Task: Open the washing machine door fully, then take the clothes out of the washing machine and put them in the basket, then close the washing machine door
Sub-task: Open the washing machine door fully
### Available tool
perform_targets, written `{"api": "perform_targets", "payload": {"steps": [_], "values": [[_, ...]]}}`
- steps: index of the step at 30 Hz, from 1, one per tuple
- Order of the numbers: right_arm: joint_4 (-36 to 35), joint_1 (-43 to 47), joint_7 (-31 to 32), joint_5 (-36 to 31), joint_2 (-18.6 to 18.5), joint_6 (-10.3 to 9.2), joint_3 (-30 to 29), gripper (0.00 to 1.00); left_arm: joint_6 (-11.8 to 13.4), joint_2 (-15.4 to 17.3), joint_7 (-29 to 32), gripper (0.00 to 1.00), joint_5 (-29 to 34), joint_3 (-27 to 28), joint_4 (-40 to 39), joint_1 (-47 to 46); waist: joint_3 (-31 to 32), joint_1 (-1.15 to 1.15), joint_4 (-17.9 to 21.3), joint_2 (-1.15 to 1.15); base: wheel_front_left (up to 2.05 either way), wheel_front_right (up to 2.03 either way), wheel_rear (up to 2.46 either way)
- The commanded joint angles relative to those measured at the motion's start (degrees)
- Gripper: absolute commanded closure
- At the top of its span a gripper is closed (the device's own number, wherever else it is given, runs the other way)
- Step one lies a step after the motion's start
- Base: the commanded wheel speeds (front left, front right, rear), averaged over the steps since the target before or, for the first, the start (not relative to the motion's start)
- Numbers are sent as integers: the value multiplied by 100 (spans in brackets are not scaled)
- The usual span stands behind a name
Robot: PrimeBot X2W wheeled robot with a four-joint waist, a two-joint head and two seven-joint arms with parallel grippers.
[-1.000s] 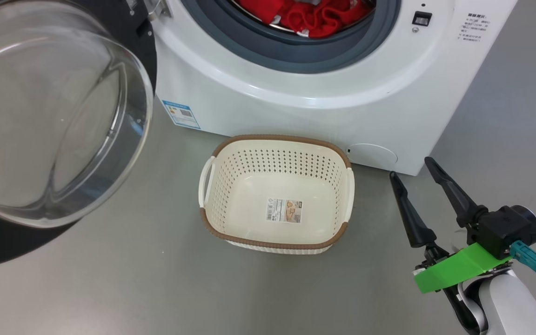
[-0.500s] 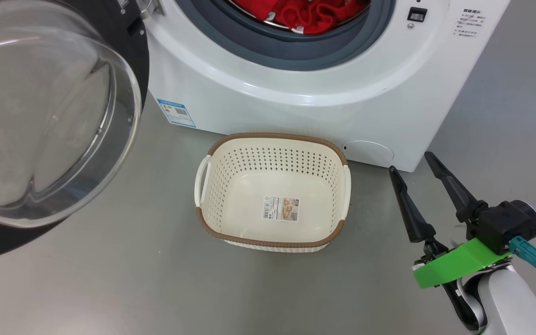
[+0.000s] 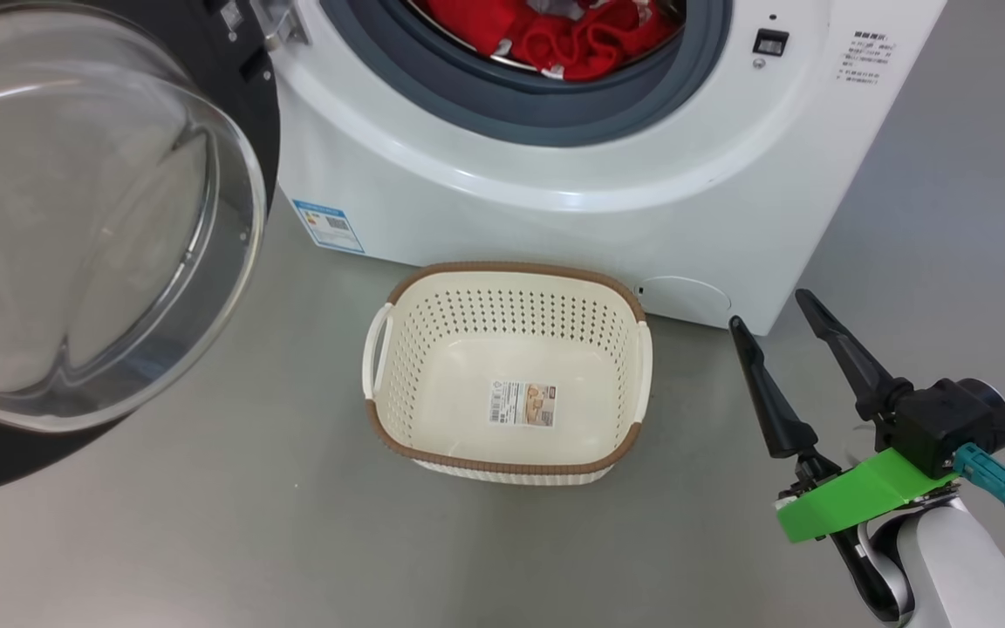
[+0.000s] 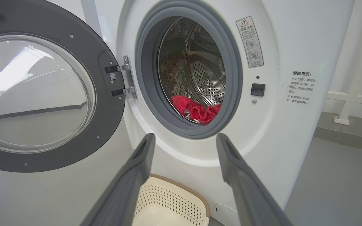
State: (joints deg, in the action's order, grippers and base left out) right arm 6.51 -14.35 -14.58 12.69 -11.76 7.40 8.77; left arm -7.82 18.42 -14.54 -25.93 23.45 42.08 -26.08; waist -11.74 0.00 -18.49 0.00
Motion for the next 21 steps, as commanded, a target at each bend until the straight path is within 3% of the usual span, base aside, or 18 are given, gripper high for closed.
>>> {"api": "perform_targets", "payload": {"steps": [1, 11, 21], "values": [[-114, -59, -41, -9, 3, 9, 148, 0, 33, 389, -46, 100, -31, 107, -149, 15, 69, 0, -23, 0, 0, 0, 0], [-38, 184, -41, 111, 39, 9, 143, 0, 33, 185, -46, 100, -87, -291, -600, 529, 350, 0, -74, 0, 0, 0, 0], [-59, 373, -41, 199, 101, 9, 77, 0, 33, -194, -46, 98, -240, -700, -1640, 1428, 589, 0, 170, 0, 0, 0, 0]]}}
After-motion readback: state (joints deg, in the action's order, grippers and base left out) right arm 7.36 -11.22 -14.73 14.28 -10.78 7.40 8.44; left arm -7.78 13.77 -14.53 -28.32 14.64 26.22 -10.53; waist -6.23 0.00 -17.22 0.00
